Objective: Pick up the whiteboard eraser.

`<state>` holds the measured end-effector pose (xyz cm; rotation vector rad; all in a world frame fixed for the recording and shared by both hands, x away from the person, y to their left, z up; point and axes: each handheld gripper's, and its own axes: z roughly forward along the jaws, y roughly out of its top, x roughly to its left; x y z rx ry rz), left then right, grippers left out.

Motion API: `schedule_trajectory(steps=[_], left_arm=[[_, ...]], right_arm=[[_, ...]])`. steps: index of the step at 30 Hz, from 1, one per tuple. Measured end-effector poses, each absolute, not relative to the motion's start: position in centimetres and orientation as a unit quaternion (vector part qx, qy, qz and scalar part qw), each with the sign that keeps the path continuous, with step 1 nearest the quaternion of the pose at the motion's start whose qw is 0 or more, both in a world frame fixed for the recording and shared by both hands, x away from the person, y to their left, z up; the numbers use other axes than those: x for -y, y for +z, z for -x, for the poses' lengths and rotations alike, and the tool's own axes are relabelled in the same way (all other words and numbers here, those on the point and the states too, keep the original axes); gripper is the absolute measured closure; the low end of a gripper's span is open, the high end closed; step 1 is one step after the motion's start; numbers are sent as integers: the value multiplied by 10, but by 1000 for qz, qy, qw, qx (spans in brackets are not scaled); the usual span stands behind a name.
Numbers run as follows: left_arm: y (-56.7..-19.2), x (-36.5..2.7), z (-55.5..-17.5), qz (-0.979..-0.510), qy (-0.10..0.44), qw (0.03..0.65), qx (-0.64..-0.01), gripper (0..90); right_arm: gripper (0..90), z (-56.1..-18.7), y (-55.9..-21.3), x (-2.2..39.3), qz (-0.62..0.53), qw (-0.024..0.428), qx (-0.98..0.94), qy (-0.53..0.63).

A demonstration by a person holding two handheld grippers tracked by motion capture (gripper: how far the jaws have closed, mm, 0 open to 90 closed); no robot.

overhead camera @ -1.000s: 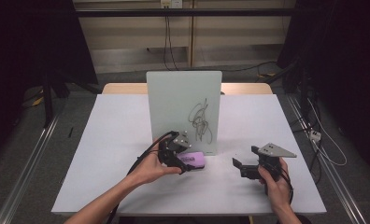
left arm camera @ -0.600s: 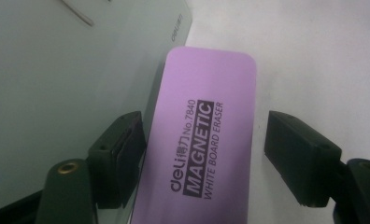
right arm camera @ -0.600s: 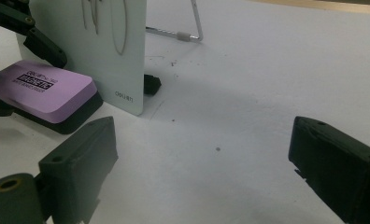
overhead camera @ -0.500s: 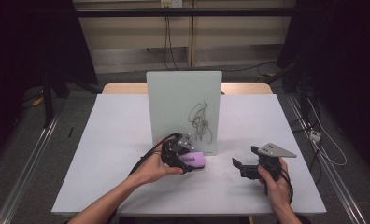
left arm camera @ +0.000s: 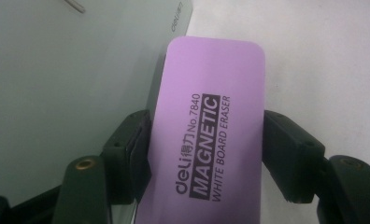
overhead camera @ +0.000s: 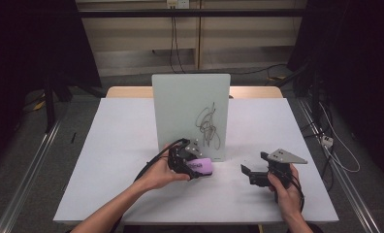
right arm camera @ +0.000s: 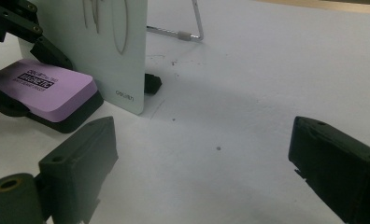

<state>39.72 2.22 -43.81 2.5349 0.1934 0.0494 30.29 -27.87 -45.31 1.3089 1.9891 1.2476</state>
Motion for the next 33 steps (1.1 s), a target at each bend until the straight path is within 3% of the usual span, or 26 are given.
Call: schedule_trajectory(steps=[18, 33], left_arm=[[-428, -27, -392, -951, 35, 298, -72, 400], [-419, -48, -392, -930, 25, 350, -110, 402]], right_arm=[[81, -302, -453, 278, -472, 224, -723, 453], [81, -305, -453, 277, -473, 223, -723, 452]])
